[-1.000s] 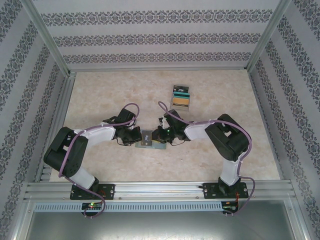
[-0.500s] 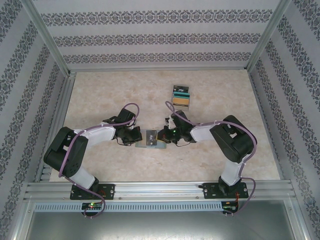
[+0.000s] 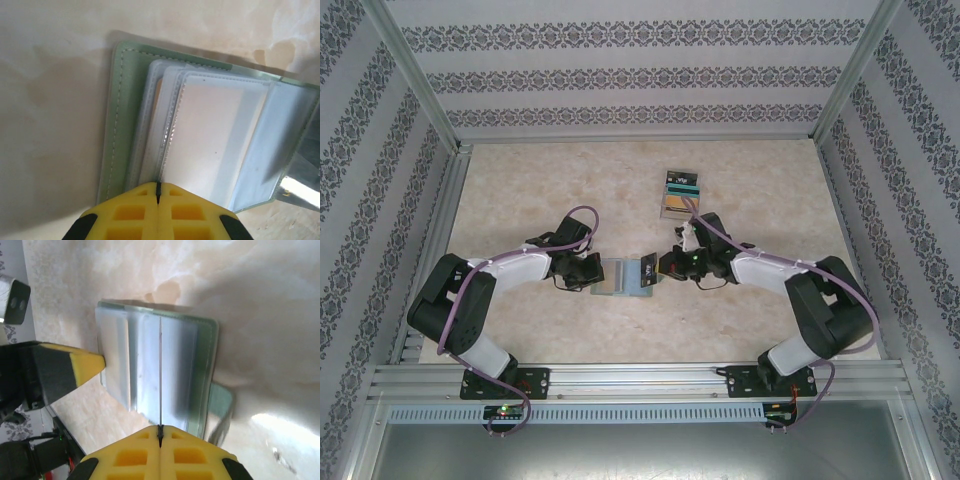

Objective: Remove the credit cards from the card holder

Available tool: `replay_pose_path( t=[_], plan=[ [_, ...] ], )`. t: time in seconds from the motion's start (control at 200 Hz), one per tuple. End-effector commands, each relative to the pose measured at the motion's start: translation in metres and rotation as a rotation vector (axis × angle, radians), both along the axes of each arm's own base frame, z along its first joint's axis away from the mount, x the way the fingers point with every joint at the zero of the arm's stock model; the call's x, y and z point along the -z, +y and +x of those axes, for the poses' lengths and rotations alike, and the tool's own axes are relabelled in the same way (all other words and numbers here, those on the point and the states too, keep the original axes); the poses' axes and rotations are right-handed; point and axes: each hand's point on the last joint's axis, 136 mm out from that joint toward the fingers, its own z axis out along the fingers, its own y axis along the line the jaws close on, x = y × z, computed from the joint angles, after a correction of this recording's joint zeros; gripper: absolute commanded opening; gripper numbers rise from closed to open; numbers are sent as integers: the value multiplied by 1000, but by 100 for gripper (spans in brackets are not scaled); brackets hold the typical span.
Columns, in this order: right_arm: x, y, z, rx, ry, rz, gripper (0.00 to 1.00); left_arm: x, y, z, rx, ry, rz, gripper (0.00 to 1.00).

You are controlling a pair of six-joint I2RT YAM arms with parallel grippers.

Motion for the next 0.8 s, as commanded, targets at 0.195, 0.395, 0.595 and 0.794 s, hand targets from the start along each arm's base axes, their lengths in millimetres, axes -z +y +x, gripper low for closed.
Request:
replay_pose_path(
  t=[0.195, 0.395, 0.595, 0.794],
  plan=[
    [-78, -19, 18, -157, -227, -219, 0, -40, 13, 7, -8, -65, 45, 41],
    [-117, -37, 48, -268, -458, -424, 0, -86, 18, 14, -39, -181, 23, 92],
    [-140, -42, 75, -457, -718, -580, 0, -119, 29, 12, -69, -274, 10, 99],
    [-159, -49, 102, -580, -914, -722, 0, -135, 41, 4, -74, -332, 30, 99]
  ],
)
